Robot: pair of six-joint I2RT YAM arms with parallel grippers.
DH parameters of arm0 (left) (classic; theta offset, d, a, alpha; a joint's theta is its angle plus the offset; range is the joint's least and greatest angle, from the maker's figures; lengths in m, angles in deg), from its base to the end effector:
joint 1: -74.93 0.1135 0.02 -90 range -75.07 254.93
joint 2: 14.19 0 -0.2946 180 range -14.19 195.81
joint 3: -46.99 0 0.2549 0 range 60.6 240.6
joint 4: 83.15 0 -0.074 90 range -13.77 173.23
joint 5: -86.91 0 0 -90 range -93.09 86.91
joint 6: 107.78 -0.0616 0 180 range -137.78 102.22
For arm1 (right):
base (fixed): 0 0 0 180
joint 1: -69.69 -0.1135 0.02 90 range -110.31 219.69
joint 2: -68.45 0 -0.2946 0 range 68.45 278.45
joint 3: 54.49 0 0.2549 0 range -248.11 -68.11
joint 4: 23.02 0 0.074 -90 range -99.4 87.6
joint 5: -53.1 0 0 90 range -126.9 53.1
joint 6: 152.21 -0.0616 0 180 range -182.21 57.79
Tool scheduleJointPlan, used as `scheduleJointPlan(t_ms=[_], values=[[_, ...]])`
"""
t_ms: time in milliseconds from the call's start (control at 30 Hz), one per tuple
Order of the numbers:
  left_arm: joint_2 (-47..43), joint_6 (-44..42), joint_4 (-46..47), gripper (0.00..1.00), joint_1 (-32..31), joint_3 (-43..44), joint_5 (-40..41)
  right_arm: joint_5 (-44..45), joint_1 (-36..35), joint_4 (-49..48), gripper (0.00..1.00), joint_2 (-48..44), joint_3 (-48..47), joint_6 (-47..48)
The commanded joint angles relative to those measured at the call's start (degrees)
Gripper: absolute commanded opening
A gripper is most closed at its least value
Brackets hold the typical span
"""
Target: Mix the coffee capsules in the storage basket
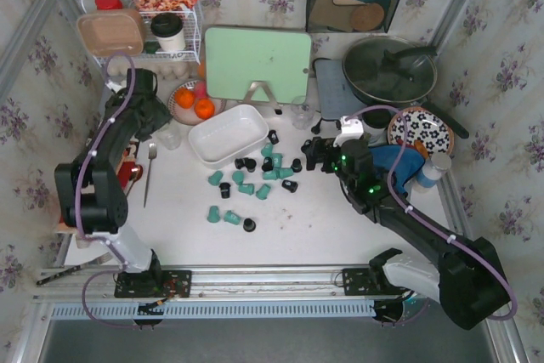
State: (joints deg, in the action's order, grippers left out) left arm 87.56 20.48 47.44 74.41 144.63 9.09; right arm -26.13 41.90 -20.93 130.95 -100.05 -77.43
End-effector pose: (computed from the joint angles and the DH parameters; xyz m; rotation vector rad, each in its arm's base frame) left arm 0.4141 0.0092 0.2757 -0.8823 2.3126 -0.0217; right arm 0.2309 0.1087 0.2567 -0.0814 1.9088 0.3310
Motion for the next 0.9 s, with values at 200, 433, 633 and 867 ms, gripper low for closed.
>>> scheduleJointPlan(t_ms=[200, 433, 633, 867], values=[[-22.1, -9.5, 1.5, 0.77, -12.2, -16.2, 4.7, 0.7, -2.6, -5.9, 0.98, 1.9, 0.9, 4.7], [-28.1, -6.8, 9.6, 0.86, -19.7, -28.8, 1.5, -0.1, -2.6, -6.5, 0.96, 5.1, 0.9, 4.7], [-26.5, -4.0, 17.6, 0.79, -19.9, -32.2, 2.0, -2.1, -2.6, -9.4, 0.96, 7.5, 2.0, 4.4], [-16.6, 0.8, 22.6, 0.75, -19.9, -30.4, 3.6, -3.4, -2.6, -9.5, 0.95, 8.7, 1.7, 4.5]])
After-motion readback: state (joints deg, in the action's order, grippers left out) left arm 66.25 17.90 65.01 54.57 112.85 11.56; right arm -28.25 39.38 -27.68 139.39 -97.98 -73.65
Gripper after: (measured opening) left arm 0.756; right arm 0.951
